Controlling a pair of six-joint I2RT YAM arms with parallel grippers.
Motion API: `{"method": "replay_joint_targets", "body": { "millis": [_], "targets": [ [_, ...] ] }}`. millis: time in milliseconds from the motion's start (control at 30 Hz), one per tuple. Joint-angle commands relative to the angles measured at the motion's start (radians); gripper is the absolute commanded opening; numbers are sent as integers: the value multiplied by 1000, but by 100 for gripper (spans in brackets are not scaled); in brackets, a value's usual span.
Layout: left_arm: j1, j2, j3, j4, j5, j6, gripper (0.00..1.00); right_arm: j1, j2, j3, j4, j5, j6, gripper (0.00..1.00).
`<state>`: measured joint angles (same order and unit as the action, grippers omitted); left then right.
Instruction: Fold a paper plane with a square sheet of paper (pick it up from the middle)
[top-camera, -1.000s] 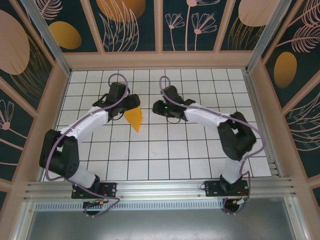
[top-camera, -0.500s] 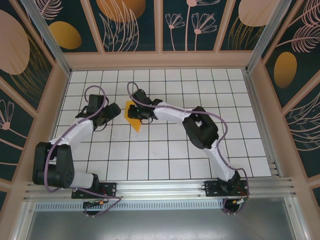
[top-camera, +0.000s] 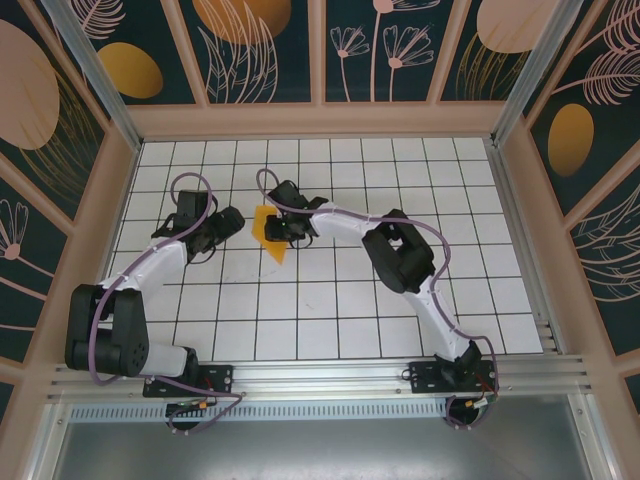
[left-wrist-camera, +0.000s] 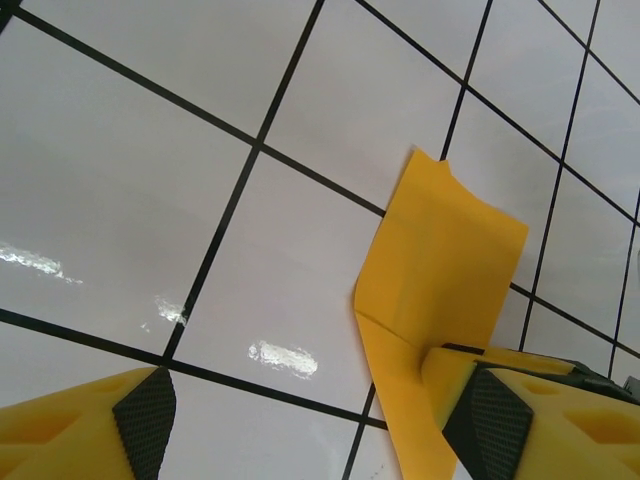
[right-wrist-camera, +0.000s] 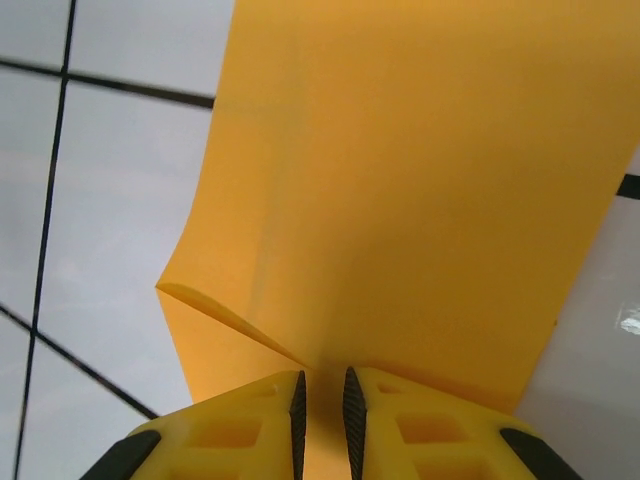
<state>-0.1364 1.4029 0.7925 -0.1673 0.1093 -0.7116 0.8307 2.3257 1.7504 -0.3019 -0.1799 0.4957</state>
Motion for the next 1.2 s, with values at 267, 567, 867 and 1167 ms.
{"method": "replay_joint_targets", "body": {
  "millis": [267,567,867,1167],
  "targets": [
    [6,-44,-59,79,132,21,81,-76,-299,-390,-136,-70,-485,20],
    [4,-63,-136,166,219,-23,82,-74,-513,-512,74,-82,-131,23],
    [-42,-79,-194,207,267,-73,80,-71,-525,-643,167,-97,-3,17],
    [-132,-41,-218,275,288,-140,77,-109,-470,-647,210,-61,11,15]
  ]
}}
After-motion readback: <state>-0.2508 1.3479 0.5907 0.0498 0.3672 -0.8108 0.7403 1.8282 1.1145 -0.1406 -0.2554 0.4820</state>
